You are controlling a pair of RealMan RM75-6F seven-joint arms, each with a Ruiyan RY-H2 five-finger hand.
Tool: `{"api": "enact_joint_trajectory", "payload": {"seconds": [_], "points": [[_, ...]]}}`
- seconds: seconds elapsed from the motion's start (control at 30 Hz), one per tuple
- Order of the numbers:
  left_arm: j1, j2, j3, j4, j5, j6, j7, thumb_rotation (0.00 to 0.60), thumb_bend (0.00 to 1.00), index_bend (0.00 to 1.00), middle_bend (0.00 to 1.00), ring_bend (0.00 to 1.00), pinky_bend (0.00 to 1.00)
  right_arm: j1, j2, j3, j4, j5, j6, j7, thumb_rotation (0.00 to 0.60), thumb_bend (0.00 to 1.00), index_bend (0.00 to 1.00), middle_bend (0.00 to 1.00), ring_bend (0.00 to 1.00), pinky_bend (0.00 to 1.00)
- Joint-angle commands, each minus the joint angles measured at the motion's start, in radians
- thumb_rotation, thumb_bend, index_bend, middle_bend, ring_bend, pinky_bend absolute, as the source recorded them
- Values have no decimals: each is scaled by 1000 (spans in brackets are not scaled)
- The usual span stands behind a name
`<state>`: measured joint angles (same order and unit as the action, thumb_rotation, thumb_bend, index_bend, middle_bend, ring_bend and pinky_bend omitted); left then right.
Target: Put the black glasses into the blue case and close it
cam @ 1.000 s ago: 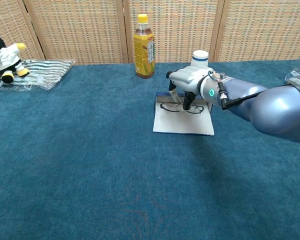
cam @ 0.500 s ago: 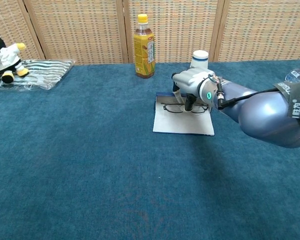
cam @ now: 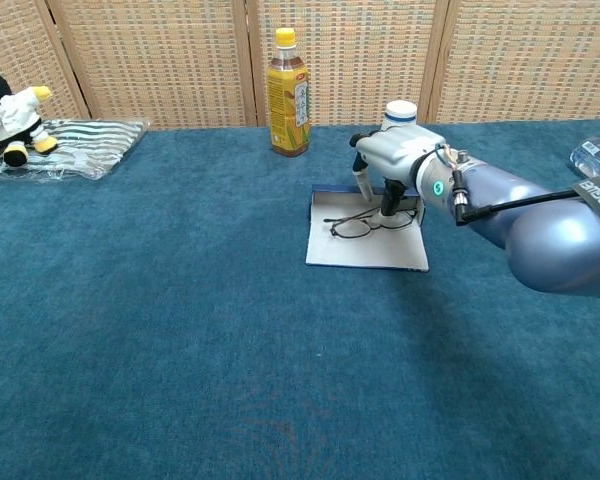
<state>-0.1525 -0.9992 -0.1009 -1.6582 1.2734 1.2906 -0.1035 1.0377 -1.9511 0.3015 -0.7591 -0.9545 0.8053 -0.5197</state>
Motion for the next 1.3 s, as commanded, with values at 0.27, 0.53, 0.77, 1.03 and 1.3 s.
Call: {"api": "enact_joint_trajectory", "payload": {"seconds": [0.27, 0.53, 0.77, 1.03, 1.3], "points": [[4, 2, 3, -4, 10, 7, -1, 600, 0, 0, 0, 0, 0, -19, -6, 3, 14, -61, 40, 88, 600, 232, 218, 30, 0, 82], [6, 4, 6, -9, 16, 12, -4, 600, 0, 0, 0, 0, 0, -5, -23, 15, 29, -76, 39, 102, 600, 216, 109, 0, 0, 82], [5, 5, 3, -4, 10, 6, -10, 600, 0, 0, 0, 0, 0, 11, -40, 19, 45, -80, 14, 98, 600, 148, 31, 0, 0, 82], [-1, 6, -3, 5, -10, -11, -18, 600, 0, 0, 0, 0, 0, 45, -80, 46, 108, -83, -4, 128, 600, 131, 18, 0, 0, 82], [-8, 1, -7, 17, -30, -31, -16, 600, 0, 0, 0, 0, 0, 89, -133, 92, 246, -60, -38, 165, 600, 131, 18, 0, 0, 82]]}}
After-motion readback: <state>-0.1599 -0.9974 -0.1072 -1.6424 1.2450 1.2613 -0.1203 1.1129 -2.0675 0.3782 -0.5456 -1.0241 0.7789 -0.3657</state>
